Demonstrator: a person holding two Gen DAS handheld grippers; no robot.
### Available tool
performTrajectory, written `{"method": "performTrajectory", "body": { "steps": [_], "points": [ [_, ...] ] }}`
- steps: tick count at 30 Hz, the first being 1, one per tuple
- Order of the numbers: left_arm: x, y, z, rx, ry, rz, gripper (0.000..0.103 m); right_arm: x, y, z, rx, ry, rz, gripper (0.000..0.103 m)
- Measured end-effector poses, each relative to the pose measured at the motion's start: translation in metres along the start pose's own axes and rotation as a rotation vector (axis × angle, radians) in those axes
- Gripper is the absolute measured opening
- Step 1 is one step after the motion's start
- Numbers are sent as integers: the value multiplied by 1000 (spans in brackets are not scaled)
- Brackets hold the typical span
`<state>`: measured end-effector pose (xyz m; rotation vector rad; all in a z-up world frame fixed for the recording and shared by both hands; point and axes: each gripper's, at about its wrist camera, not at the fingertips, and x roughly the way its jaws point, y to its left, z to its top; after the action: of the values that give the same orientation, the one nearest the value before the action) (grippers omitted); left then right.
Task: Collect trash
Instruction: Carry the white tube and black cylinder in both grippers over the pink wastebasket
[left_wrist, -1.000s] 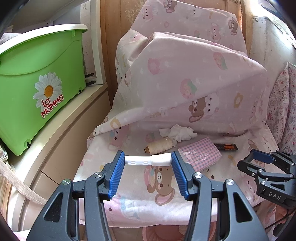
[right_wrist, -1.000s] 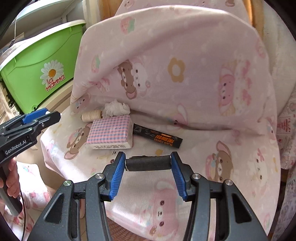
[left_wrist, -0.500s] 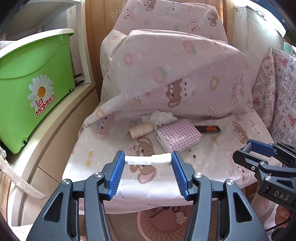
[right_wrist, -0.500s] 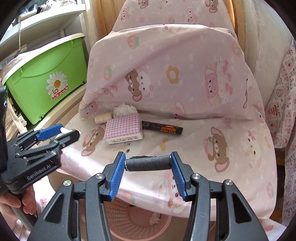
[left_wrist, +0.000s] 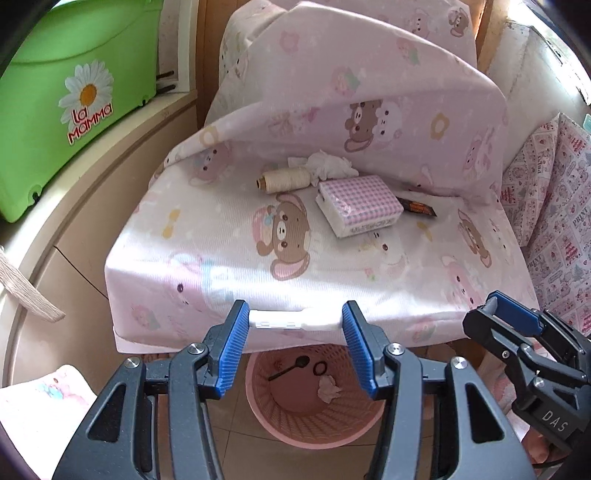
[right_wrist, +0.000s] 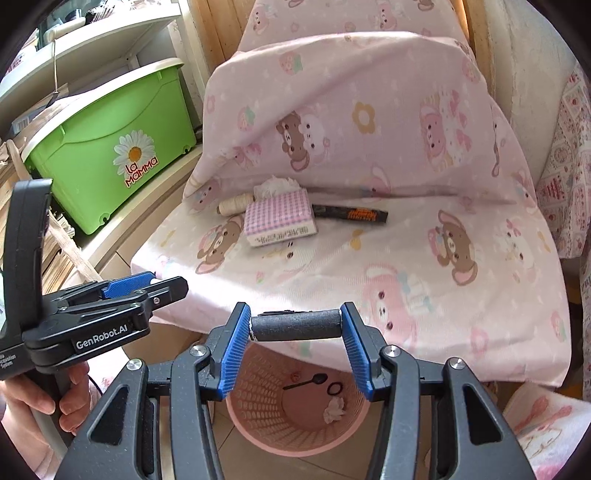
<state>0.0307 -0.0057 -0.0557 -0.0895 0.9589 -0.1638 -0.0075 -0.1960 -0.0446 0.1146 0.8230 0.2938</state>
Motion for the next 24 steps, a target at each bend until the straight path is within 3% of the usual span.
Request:
{"method": "performTrajectory", "body": {
  "steps": [7,13,17,24],
  "points": [
    [28,-2,-12,-7,134,-52,51,16,1,-21,34,72,18,52],
    [55,5,-21,-69,215,-71,51,44,-7,-39,60,146,-35,52],
    [77,4,-28,-66,276,-36,51,72,-17,-53,77,225,-81,52],
    [111,2,-48,-61,387,-15,51,103,-25,-73,99,274,-112,52]
  ]
}}
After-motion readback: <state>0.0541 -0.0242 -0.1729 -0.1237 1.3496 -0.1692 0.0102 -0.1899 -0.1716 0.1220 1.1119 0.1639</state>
